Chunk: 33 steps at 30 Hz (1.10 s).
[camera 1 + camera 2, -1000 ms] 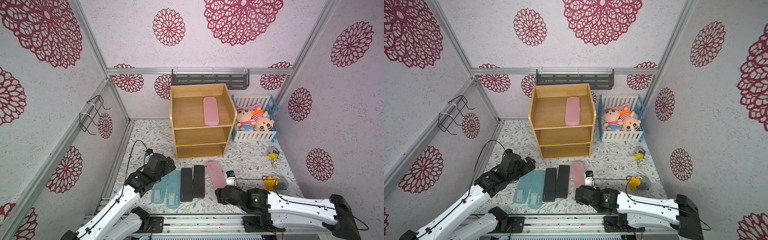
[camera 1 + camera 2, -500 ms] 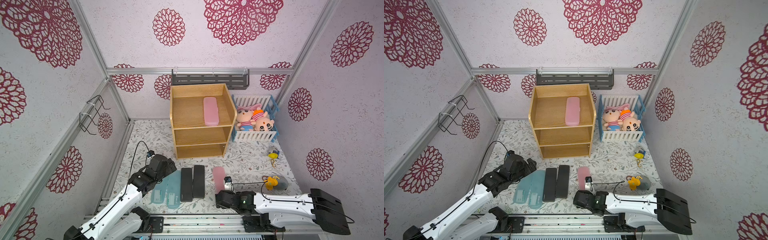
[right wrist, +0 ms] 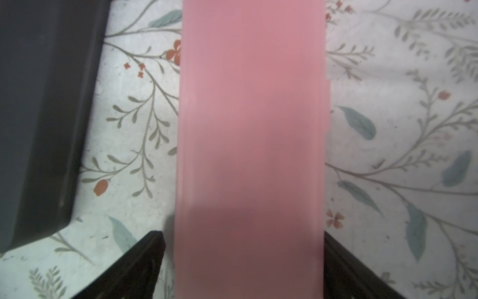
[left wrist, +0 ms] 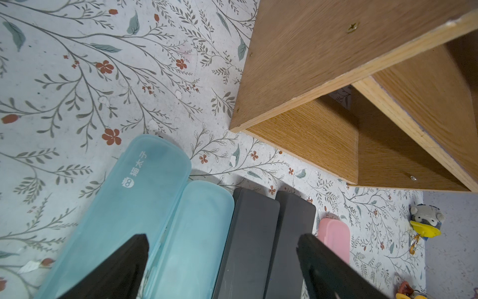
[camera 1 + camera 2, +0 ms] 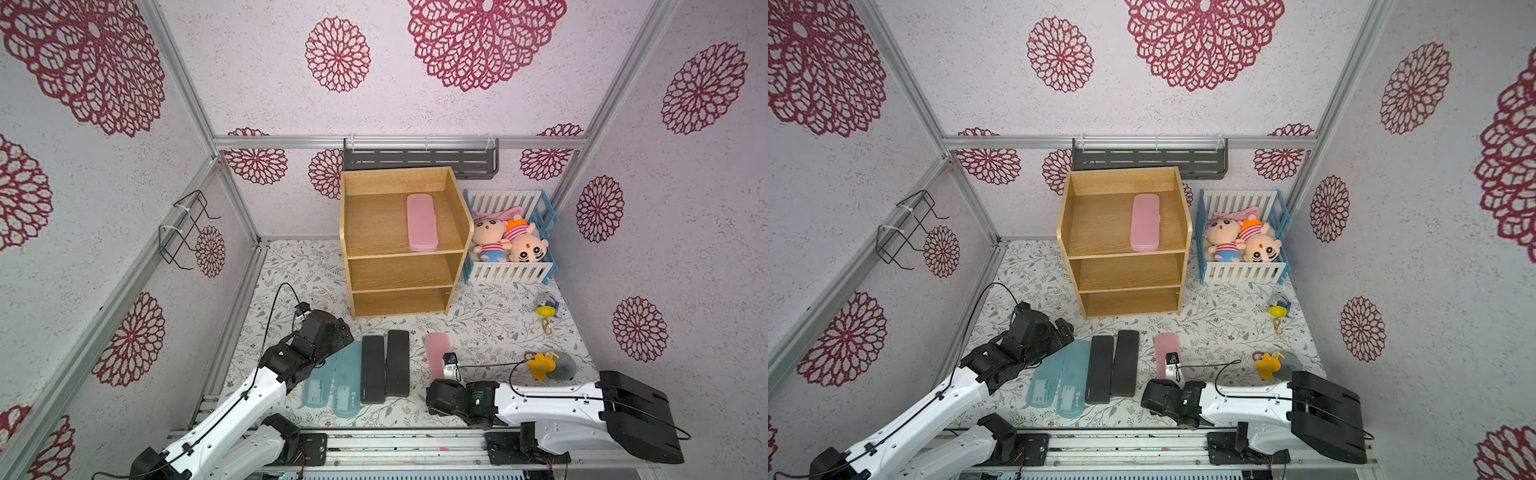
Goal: Place the pencil cases on the shelf according to color
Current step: Pick up the pencil case from the center of the board.
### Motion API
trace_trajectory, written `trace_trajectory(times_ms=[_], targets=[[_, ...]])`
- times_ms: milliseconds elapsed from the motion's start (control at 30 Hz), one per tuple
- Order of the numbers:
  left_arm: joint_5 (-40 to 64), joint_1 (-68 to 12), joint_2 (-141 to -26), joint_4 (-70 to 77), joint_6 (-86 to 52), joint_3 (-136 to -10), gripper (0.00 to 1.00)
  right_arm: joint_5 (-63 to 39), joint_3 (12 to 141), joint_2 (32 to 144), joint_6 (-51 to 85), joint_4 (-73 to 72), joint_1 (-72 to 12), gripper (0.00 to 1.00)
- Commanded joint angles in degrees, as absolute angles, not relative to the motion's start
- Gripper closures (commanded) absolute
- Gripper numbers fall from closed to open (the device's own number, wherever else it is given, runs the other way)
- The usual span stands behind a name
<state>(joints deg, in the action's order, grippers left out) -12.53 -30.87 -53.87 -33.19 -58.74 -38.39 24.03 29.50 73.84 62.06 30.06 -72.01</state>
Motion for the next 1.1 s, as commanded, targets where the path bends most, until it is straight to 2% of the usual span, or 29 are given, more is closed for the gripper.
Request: trace_trajectory(times_ms=[0, 167, 333, 500, 633, 867, 1067], targets=[[-13.45, -31.38, -54.40, -32.03, -58.64, -38.15, 0.03, 18.60, 27.50, 78.47, 63.75, 25.93, -71.75, 0.15], [-13.44, -31.38, -53.41, -32.85, -58.80, -38.43, 0.03, 20.67, 27.68, 77.78, 66.50, 27.78, -72.24, 0.32], [-14.23, -31.38, -51.66, -34.80, -58.58, -39.40, 0.03, 26.01, 31.15, 69.25, 67.18, 34.31, -73.99, 0.40], [-14.99, -31.29, -50.81, -37.84, -58.10, -42.14, 0.03, 28.66, 37.60, 60.68, 63.60, 38.88, -74.72, 0.43], [-15.53, -31.24, -49.56, -39.20, -57.25, -44.31, 0.03, 28.38, 43.43, 58.18, 57.82, 37.61, -76.04, 0.46], [-14.77, -27.68, -48.60, -41.25, -56.13, -47.47, 0.03, 29.25, 58.33, 66.45, 46.98, 34.89, -79.50, 0.46], [-11.30, -21.81, -47.43, -42.15, -54.44, -48.75, 0.03, 33.34, 71.70, 72.35, 40.61, 34.62, -78.32, 0.46]])
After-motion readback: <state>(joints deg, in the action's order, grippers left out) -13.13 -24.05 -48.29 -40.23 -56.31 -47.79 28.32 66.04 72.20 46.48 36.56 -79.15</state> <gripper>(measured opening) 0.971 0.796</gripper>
